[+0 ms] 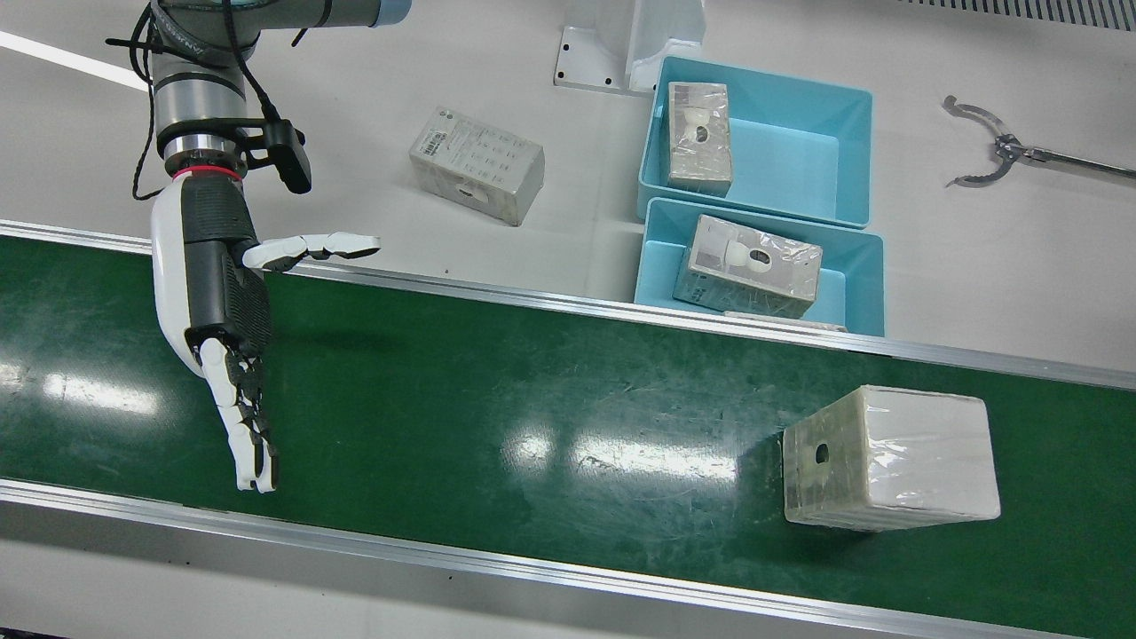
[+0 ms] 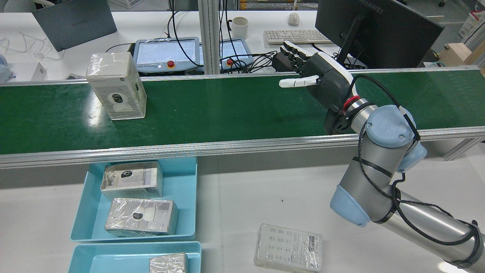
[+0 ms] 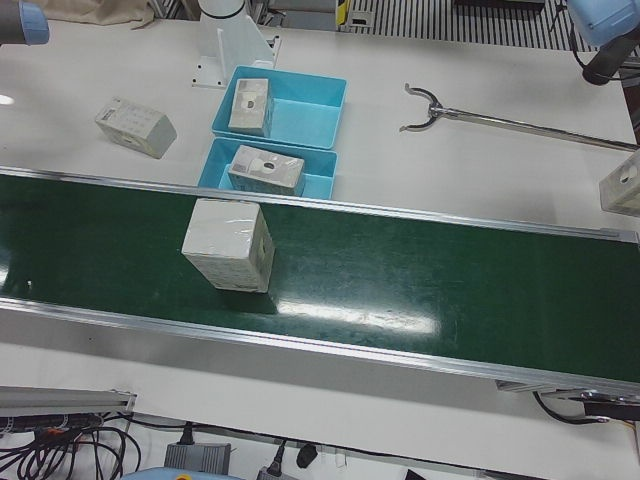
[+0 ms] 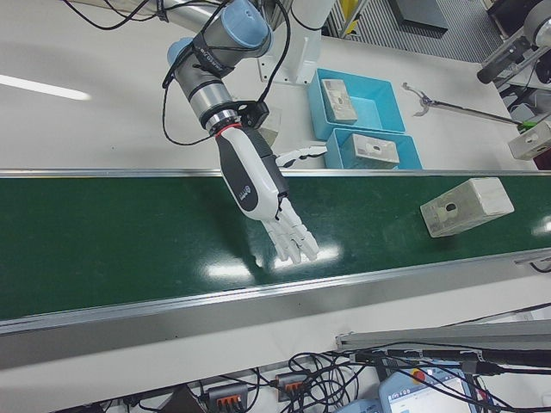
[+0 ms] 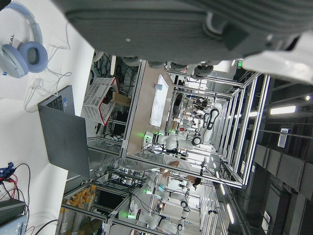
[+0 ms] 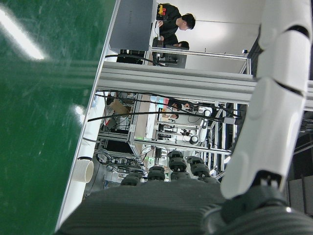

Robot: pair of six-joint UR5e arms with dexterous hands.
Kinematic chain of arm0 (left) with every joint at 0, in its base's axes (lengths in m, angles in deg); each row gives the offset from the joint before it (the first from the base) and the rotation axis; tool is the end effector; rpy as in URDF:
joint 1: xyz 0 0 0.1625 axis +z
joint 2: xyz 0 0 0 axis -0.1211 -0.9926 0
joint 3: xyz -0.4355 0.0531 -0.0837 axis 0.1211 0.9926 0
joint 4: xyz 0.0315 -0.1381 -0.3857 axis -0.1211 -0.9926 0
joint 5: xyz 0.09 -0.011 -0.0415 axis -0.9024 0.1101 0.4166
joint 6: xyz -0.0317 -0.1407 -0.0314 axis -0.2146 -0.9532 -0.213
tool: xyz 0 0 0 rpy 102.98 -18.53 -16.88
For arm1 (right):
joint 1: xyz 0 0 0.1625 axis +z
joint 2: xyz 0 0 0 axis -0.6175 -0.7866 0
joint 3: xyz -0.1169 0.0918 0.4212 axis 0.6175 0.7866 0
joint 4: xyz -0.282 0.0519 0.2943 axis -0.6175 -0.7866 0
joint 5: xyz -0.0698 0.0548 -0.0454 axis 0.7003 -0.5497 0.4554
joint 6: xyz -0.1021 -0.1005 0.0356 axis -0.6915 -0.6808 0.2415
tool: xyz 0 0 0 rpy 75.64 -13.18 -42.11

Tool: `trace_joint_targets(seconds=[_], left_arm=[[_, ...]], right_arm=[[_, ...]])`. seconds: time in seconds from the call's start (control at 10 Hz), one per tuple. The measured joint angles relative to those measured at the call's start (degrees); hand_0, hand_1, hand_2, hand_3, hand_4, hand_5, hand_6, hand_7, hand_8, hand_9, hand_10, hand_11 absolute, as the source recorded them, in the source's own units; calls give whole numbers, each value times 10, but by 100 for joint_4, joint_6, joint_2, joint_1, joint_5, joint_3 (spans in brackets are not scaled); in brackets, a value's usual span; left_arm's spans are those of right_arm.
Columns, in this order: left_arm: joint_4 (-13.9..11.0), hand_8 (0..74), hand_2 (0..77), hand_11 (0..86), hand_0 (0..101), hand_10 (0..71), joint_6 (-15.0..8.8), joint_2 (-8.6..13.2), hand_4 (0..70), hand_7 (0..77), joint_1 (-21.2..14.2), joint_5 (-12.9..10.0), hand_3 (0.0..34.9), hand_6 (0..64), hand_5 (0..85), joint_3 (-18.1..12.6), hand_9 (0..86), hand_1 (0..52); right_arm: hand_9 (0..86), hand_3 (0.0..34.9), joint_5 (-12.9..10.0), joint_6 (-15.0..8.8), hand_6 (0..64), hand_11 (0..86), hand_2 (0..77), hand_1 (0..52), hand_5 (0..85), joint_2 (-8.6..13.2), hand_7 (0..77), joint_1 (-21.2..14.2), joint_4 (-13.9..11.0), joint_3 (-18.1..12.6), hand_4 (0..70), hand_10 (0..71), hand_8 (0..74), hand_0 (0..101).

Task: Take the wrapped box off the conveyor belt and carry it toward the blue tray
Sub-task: 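Lower the open right hand slightly toward the approaching white wrapped box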

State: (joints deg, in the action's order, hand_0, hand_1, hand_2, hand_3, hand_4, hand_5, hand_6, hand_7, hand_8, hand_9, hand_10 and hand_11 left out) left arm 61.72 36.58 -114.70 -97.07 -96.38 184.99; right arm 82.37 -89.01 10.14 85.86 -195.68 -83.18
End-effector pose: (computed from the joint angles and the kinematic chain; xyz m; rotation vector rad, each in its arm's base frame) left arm -0.2238 -0.5531 0.5635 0.3147 -2.0102 2.2954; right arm -0.2993 -0.6144 0.3425 -0.2126 -2.2622 1.7466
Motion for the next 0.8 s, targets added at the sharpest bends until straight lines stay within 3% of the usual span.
trace_joint_targets(seconds=[0.3,0.5,0.8], left_arm=[[0,0,11,0,0,0,0,0,0,0,0,0,0,0,11,0,0,0],[0,0,5,0,0,5,0,0,0,0,0,0,0,0,11,0,0,0],[0,0,5,0,0,0,0,0,0,0,0,0,0,0,11,0,0,0]], right_arm=[[27,0,-13,-18,0,16,120,109,27,11,5,0,262,71,33,0,22,429],[22,0,-23,-39,0,16,93,104,5,12,5,0,313,91,11,11,27,424],[38,0,-31,-46,0,38,114,98,5,15,5,0,327,146,11,11,27,413]])
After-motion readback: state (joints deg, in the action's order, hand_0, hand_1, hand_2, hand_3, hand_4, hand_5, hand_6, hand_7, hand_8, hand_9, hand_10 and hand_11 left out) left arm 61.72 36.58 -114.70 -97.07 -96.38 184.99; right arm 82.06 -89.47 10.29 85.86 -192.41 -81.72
